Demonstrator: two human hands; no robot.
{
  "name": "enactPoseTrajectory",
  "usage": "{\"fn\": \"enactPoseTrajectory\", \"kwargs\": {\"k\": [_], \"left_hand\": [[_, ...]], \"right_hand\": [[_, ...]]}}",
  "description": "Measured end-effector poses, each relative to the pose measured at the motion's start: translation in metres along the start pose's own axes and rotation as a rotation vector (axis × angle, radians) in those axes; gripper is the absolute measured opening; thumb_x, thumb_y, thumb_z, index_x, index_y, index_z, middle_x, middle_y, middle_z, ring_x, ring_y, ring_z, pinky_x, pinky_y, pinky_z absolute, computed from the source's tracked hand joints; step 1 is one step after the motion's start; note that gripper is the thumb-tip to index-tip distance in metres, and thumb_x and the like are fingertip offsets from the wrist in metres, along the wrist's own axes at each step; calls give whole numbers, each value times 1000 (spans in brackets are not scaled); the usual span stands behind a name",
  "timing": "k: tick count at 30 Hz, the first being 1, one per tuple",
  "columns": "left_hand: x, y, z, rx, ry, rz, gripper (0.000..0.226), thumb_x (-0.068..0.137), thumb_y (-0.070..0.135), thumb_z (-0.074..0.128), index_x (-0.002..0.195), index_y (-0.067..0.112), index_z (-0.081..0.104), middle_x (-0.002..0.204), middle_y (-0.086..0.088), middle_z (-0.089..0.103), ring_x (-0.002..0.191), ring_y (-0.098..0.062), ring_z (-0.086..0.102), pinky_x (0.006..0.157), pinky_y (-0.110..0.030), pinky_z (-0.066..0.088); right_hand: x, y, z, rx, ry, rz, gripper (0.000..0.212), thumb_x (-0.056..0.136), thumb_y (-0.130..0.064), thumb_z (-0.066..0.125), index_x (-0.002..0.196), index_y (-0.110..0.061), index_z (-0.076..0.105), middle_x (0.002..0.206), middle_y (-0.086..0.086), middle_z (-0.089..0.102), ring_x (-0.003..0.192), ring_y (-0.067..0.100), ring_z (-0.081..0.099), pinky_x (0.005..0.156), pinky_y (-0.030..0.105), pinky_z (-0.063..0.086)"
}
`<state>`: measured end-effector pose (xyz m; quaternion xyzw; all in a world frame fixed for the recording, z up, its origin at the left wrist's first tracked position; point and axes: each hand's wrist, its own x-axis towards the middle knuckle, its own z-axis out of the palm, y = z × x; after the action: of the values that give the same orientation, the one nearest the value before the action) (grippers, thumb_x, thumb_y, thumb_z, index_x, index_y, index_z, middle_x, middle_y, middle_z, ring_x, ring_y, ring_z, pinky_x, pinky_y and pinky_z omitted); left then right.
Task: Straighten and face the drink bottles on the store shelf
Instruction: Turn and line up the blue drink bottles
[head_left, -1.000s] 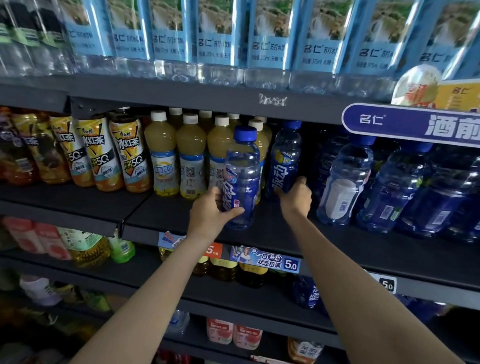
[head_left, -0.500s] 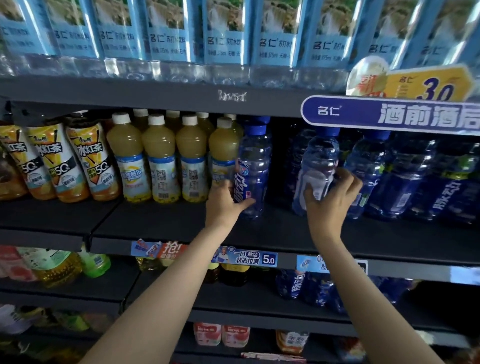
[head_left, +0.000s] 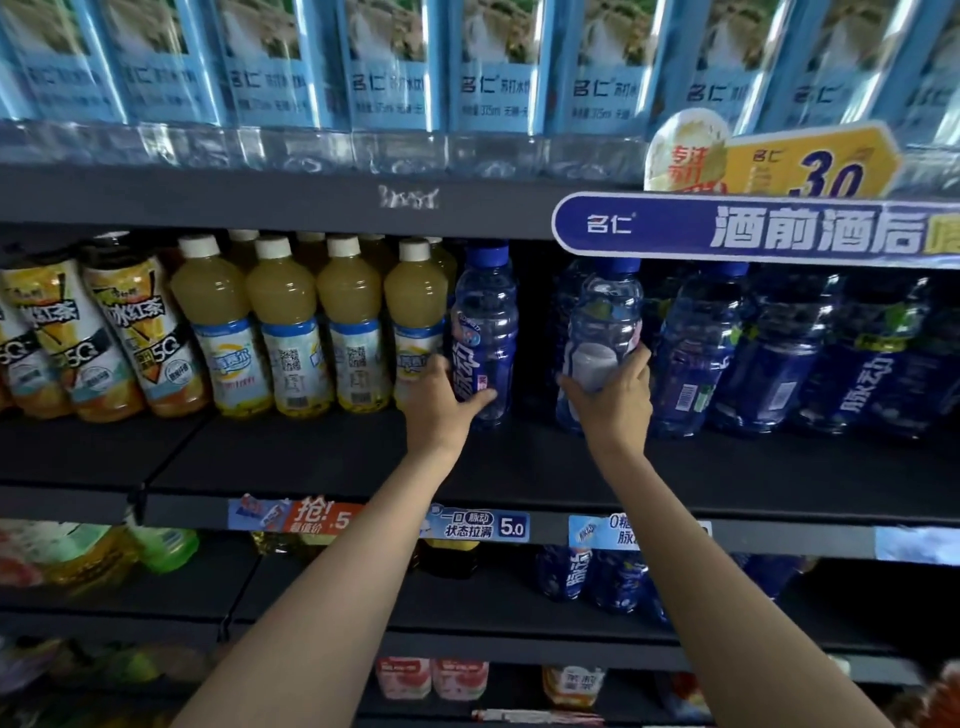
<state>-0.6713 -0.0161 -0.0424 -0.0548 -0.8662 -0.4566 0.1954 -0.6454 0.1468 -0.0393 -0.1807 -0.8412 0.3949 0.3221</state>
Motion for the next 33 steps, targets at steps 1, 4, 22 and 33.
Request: {"fn": "enactPoseTrajectory", "kwargs": {"k": [1,4,22,33], "left_hand": [[1,0,1,6,11,1,47,76,24,76,109,0,52,110,-11,63,100,-24,59,70,-16,34],[-1,1,4,54,7,-4,49,79,27,74,113,1,50,114,-12,61,105,-25,56,74,-19,35],[-81,33,-88,-689,-725,-363,32,85,37,56,108,14,57,114,-9,63,109,-21,61,98,-34,47],[-101,39,-135,-128,-422,101,65,70,28,81,124,23,46,117,11,54,104,-4,53,85,-18,42]], "right_hand": [[-1,-1,-1,-2,-3,-10,75,77,-25,78,131,1,32,128,21,47,115,38,51,81,43,45],[-9,-4,-3,-5,-42,-34,74,77,-27,78,127,2,33,126,20,49,109,37,54,73,38,45],[-66,-57,-72,821,-572,329,35,84,-34,68,99,-5,59,88,8,70,77,20,68,68,31,54],[-105,-75,-94,909,-557,363,48,88,-35,63,114,4,58,104,18,68,98,25,67,71,26,59]]}}
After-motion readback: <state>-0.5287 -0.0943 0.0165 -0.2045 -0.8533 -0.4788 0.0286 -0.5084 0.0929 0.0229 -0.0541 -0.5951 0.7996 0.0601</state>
